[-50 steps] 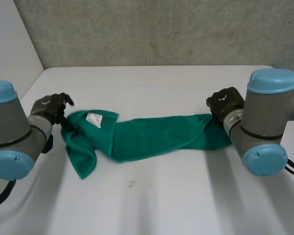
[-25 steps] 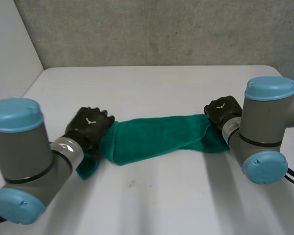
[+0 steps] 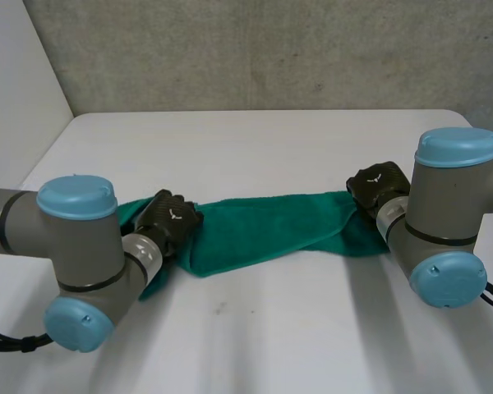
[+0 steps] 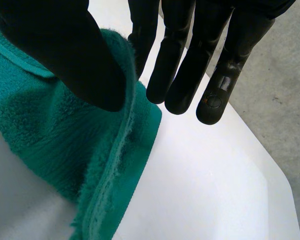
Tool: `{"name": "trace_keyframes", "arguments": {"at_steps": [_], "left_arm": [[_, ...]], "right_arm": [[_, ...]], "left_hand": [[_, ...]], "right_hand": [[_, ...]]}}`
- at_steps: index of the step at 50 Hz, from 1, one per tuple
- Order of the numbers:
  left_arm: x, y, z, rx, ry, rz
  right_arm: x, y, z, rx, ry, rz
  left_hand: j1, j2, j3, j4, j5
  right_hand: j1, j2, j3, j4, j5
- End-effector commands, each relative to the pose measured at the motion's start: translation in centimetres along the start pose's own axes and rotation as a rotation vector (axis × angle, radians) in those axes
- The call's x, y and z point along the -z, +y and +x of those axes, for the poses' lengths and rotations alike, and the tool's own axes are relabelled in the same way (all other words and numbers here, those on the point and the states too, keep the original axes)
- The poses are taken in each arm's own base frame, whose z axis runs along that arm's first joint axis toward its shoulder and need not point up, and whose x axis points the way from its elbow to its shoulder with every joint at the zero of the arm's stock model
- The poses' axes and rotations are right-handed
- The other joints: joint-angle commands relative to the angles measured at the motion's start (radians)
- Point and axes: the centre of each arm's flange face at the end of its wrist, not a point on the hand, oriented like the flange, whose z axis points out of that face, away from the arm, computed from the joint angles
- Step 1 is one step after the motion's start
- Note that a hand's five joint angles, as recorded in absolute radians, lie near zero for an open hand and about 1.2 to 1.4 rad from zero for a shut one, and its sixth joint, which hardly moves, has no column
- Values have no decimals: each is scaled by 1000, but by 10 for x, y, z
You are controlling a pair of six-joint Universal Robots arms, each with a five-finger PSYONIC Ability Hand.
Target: Fold the towel.
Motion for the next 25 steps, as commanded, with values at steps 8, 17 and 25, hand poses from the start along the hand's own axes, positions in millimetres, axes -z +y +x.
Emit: {"name": "trace_keyframes", "arguments": {"at_steps": [8,17,25], "left_arm": [[-1,-25,-29,65,-146,119],[44,-35,-73,331,-290,133],[40,-4,-67,388,-236,-22]], "right_arm": [[11,-3,5,90,-30,-51],[54,-5,18,284,-140,-203],[66,-8,16,298,-191,-212]], "left_hand": [[861,874,872,870,870],[861,874,872,870,870],[861,874,872,870,870]], "right_hand": [[407,221,215,209,228],[407,221,215,209,228],[407,221,215,209,228]]}}
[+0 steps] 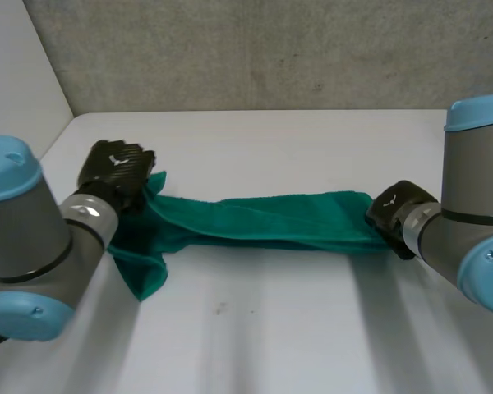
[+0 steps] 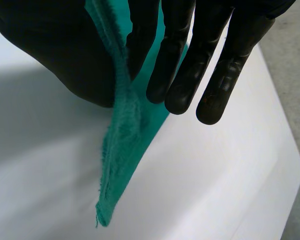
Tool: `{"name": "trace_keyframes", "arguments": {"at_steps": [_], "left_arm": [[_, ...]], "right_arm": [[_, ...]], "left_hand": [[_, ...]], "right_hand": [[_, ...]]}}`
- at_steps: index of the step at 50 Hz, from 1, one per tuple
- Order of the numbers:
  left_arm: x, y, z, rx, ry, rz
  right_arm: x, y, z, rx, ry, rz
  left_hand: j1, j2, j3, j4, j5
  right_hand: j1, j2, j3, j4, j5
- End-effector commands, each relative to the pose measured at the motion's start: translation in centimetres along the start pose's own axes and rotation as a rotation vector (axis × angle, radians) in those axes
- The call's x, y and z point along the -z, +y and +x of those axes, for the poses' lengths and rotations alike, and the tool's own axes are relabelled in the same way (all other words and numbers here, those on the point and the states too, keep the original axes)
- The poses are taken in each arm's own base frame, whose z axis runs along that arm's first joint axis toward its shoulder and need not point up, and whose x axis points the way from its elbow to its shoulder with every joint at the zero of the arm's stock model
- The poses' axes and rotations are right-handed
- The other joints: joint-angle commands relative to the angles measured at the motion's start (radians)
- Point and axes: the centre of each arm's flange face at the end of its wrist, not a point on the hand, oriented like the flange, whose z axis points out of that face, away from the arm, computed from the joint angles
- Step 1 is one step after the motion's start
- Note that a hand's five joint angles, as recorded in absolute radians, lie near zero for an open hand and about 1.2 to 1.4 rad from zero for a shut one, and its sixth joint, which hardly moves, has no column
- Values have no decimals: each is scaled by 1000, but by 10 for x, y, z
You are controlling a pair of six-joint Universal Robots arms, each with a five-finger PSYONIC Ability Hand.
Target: Fold the towel.
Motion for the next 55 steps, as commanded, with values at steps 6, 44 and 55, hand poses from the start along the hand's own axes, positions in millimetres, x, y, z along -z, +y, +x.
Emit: {"name": "trace_keyframes", "arguments": {"at_steps": [6,44,55], "left_arm": [[-32,38,1,41,10,-158],[-10,17,-22,274,-252,163],[25,80,8,219,-106,-266]], "right_arm": [[-19,-11,1,34,-9,7],[-12,-32,15,-275,198,424],[-30,2,-23,-281,85,294]], "left_hand": [[266,201,207,207,263],[266,201,207,207,263],[266,201,207,207,263]], "right_hand": [[407,221,215,209,228],[407,221,215,209,228],[407,221,215,209,228]]}}
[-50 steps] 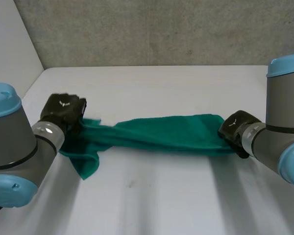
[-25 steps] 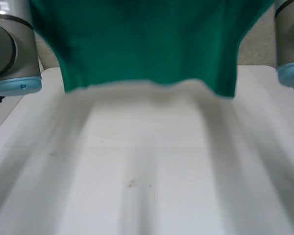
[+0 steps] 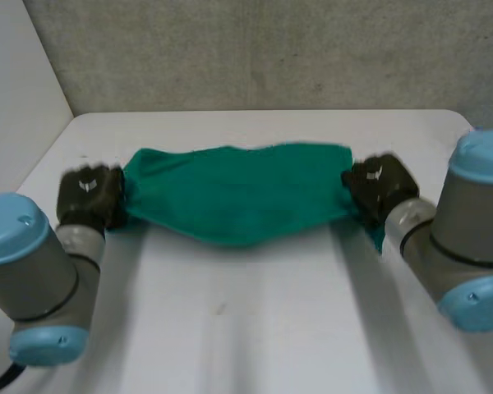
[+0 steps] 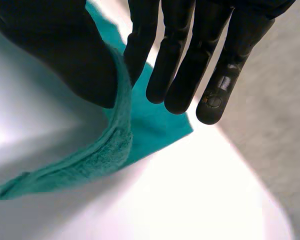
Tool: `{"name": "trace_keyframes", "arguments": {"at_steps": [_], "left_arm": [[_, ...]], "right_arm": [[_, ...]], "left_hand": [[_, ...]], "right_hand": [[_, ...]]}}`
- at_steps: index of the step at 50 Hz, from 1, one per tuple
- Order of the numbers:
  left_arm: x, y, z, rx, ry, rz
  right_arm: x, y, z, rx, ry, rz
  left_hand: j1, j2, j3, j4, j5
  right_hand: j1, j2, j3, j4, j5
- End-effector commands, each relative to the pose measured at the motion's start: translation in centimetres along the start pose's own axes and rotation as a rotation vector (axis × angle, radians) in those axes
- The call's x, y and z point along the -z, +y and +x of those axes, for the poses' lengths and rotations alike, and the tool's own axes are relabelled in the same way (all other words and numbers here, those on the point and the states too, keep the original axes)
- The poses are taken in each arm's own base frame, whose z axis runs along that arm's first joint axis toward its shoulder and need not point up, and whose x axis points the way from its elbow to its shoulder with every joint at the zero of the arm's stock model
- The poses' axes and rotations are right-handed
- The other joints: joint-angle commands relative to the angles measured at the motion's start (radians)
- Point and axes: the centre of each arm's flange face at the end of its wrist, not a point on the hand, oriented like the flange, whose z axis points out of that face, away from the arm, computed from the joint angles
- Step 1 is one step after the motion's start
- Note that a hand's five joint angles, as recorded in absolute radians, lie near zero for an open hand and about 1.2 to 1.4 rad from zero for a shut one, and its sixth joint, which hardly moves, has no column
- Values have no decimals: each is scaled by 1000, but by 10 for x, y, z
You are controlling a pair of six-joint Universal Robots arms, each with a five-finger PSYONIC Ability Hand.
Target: Fold the towel.
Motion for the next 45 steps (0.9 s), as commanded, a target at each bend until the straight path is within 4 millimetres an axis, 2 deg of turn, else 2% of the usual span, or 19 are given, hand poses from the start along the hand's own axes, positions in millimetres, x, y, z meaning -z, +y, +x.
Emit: {"name": "trace_keyframes", "arguments": {"at_steps": [1,4,5,6,7,17,22,32,33,40,45], "left_arm": [[29,27,2,-61,60,-267],[39,25,2,-76,83,-324],[41,22,1,-77,84,-327],[43,14,-1,-80,82,-315],[43,10,-2,-82,83,-304],[29,-34,-5,-134,103,-148],[24,-37,3,-260,191,-113],[20,-10,18,-493,298,-137],[19,-1,21,-543,318,-155],[14,9,25,-600,330,-149],[-2,21,31,-620,315,-119]], "right_arm": [[1,16,-10,-7,-27,-43],[2,18,-10,-9,-27,-47],[3,18,-11,-9,-28,-48],[3,18,-11,-9,-29,-49],[3,18,-11,-9,-29,-49],[3,23,-15,-11,-33,-50],[3,25,-15,-12,-34,-55],[6,30,-19,-8,-49,-71],[7,30,-20,-7,-51,-72],[7,30,-20,-4,-51,-72],[7,31,-21,-2,-54,-73]], "left_hand": [[266,197,203,202,263],[-167,-236,-230,-230,-169],[-366,-435,-429,-430,-368],[-679,-748,-742,-743,-681],[-726,-795,-789,-789,-728],[-744,-813,-807,-808,-746],[-741,-810,-804,-805,-743],[-744,-813,-807,-808,-746],[-744,-813,-807,-808,-746],[-741,-810,-804,-805,-743],[-712,-781,-775,-775,-714]], "right_hand": [[407,219,211,203,224],[407,219,211,203,224],[407,219,211,203,224],[407,219,211,203,224],[407,219,211,203,224],[407,219,211,203,224],[407,219,211,203,224],[407,219,211,203,224],[407,219,211,203,224],[407,219,211,203,224],[407,219,211,203,224]]}}
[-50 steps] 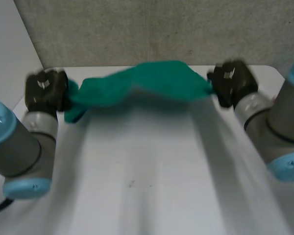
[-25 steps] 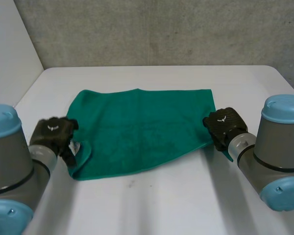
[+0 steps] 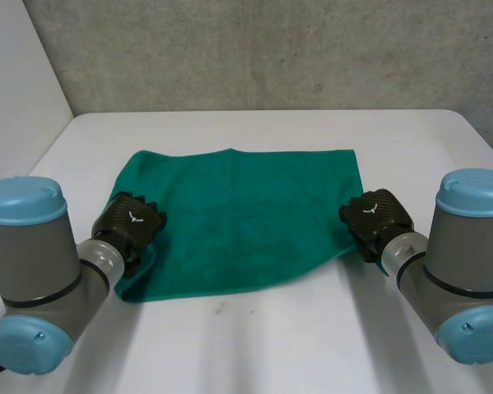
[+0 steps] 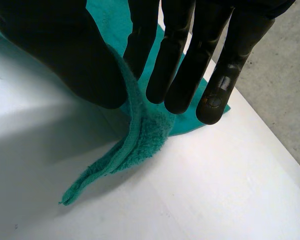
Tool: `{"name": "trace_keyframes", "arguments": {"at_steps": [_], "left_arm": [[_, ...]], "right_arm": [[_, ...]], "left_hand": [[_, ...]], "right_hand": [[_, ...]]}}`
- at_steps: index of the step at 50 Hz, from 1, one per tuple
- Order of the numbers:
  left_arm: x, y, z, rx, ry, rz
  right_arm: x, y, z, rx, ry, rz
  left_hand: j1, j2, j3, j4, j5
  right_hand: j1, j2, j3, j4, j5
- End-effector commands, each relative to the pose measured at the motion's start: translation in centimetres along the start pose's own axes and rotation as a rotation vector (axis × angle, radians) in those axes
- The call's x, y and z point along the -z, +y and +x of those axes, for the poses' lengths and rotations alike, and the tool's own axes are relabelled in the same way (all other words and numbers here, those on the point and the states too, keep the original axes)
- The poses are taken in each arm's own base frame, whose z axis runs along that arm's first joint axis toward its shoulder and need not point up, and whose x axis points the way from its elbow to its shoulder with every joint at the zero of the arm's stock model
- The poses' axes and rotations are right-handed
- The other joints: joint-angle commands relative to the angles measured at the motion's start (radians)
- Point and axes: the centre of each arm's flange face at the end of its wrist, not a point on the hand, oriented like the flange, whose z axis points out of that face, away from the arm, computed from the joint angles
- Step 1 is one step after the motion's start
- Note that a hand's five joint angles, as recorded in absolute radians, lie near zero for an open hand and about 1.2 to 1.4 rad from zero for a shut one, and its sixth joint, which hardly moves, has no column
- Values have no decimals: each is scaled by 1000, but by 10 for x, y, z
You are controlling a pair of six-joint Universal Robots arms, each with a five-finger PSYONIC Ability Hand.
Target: Fold the towel.
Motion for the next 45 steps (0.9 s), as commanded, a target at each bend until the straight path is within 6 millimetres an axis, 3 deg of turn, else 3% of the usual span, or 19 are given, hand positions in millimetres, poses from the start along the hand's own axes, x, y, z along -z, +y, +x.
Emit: {"name": "trace_keyframes", "arguments": {"at_steps": [1,6,8,9,11,18,21,27,31,34,38,42,45], "left_arm": [[-24,8,8,-40,-23,21],[-34,13,12,-74,-14,10],[-36,12,11,-80,-22,15],[-36,12,11,-80,-22,15],[-38,10,9,-78,-29,23],[-36,10,-2,-67,-64,12],[-30,9,-23,-46,-121,1],[3,21,-52,-1,-200,-72],[24,23,-56,25,-202,-98],[57,26,-57,147,-187,-149],[80,22,-57,277,-176,-162],[90,20,-56,376,-155,-174],[91,21,-54,399,-145,-179]], "right_arm": [[1,0,-1,5,-3,1],[1,2,-2,7,-6,-6],[1,2,-1,7,-4,-6],[1,2,-1,7,-4,-6],[0,1,0,6,0,-4],[-4,3,22,1,51,-30],[-1,4,29,18,54,-55],[22,-2,47,112,36,-135],[43,-3,63,168,32,-202],[61,-8,72,205,34,-229],[81,-17,77,231,40,-234],[103,-26,77,267,33,-226],[104,-27,75,282,12,-210]], "left_hand": [[36,44,42,50,55],[224,231,229,237,243],[642,650,648,656,661],[644,652,649,658,663],[1009,1016,1014,1022,1028],[1011,1018,1016,1024,1030],[1011,1018,1016,1024,1030],[1011,1018,1016,1024,1030],[1011,1018,1016,1024,1030],[1011,1018,1016,1024,1030],[1011,1018,1016,1024,1030],[1011,1018,1016,1024,1030],[1011,1018,1016,1024,1030]], "right_hand": [[407,219,211,203,222],[407,219,211,203,222],[407,219,211,203,222],[407,219,211,203,222],[407,219,211,203,222],[407,219,211,203,222],[407,219,211,203,222],[407,219,211,203,222],[407,219,211,203,222],[407,219,211,203,222],[407,219,211,203,222],[407,219,211,203,222],[407,219,211,203,222]]}}
